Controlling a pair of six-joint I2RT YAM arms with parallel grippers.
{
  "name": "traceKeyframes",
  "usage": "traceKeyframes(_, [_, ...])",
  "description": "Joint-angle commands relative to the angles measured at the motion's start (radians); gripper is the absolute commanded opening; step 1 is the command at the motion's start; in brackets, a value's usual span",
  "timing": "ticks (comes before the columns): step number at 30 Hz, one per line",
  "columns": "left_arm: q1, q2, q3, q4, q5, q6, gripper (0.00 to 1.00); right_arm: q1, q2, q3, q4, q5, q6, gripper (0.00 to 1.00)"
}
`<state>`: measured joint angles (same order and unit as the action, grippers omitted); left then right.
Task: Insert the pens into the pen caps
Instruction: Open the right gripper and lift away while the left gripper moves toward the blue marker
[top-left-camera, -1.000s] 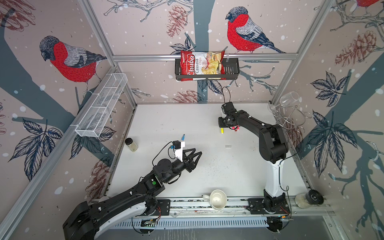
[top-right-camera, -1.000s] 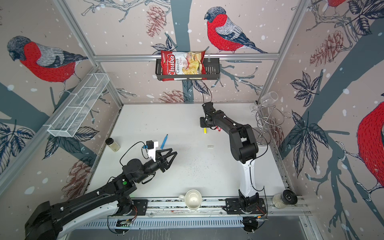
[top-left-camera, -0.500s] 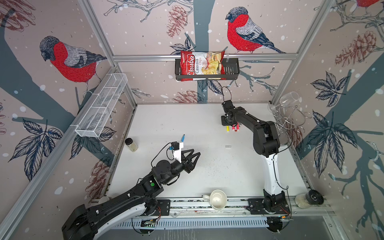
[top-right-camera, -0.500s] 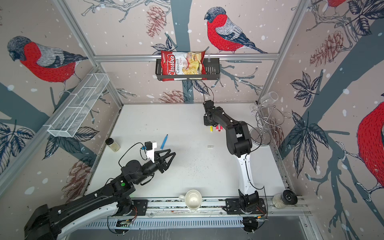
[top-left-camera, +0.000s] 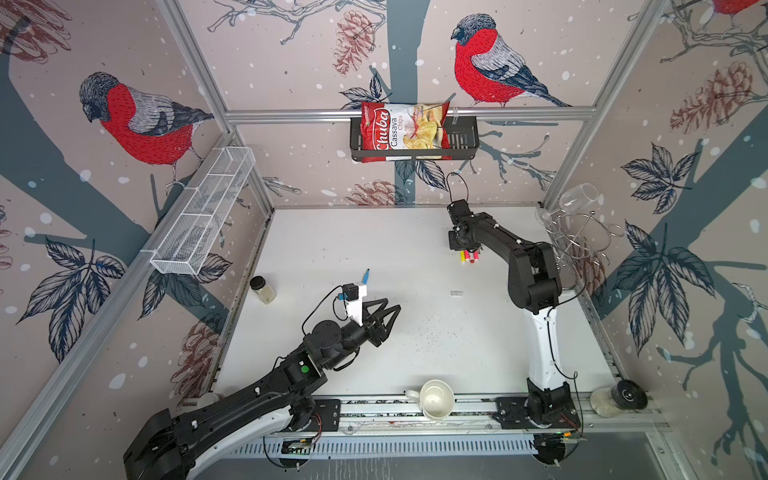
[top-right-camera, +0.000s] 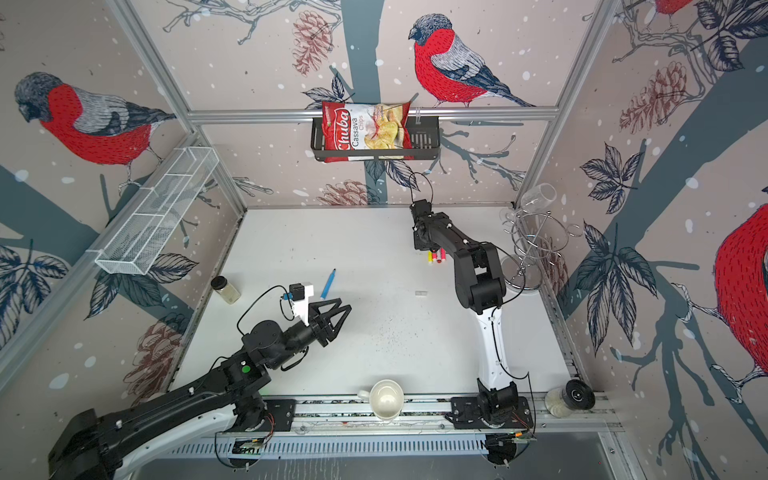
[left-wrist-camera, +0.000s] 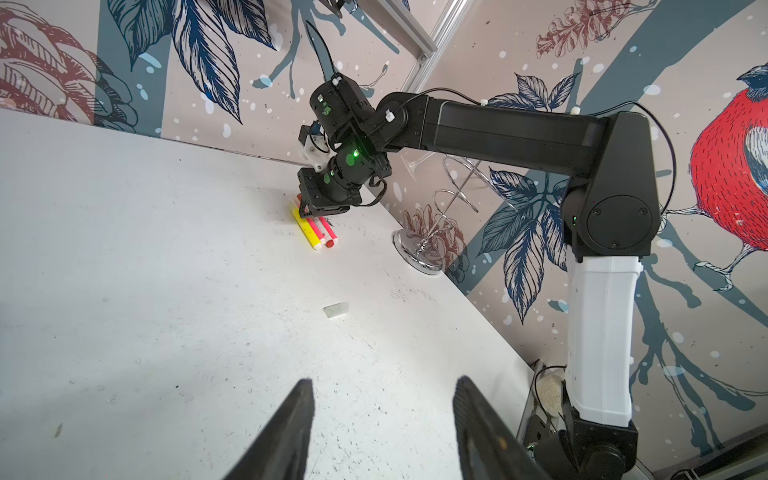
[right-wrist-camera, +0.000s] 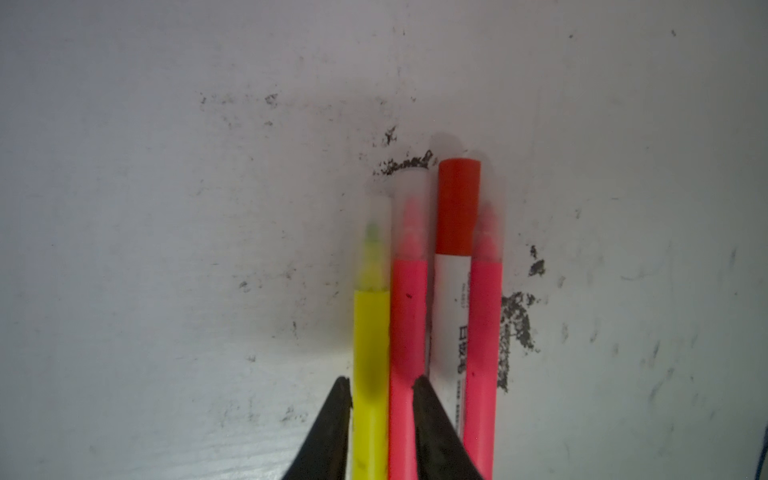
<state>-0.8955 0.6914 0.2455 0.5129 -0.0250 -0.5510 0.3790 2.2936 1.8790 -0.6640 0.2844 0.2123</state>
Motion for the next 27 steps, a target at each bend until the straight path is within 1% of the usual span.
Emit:
traceKeyframes(1, [0.0, -0.007, 0.004, 0.021, 0.009, 0.01, 0.55, 0.001, -0.021, 0.005, -0.011, 0.04, 0.016, 0.3])
traceKeyframes(7, [0.0, -0.029, 0.004, 0.008, -0.001, 0.013, 0.55, 0.011, -0.054, -0.021, 0.013, 0.027, 0.012, 0.3])
traceKeyframes(10, [0.0, -0.037, 0.003, -0.004, -0.008, 0.014, 0.55, 0.019, -0.085, -0.06, 0.054, -0.038, -0.006, 0.3])
traceKeyframes(15, [0.0, -0.042, 0.016, -0.037, -0.024, 0.013, 0.55, 0.022, -0.096, -0.076, 0.062, -0.134, -0.003, 0.3])
traceKeyframes(18, [0.0, -0.041, 0.042, -0.104, -0.072, 0.016, 0.55, 0.031, -0.141, -0.145, 0.109, -0.174, 0.0, 0.3])
traceKeyframes(23, [0.003, -0.024, 0.104, -0.258, -0.214, 0.008, 0.55, 0.04, -0.248, -0.268, 0.186, -0.235, 0.006, 0.31])
traceKeyframes(27, [0.035, 0.015, 0.149, -0.336, -0.248, -0.004, 0.56, 0.052, -0.339, -0.361, 0.24, -0.297, 0.003, 0.32])
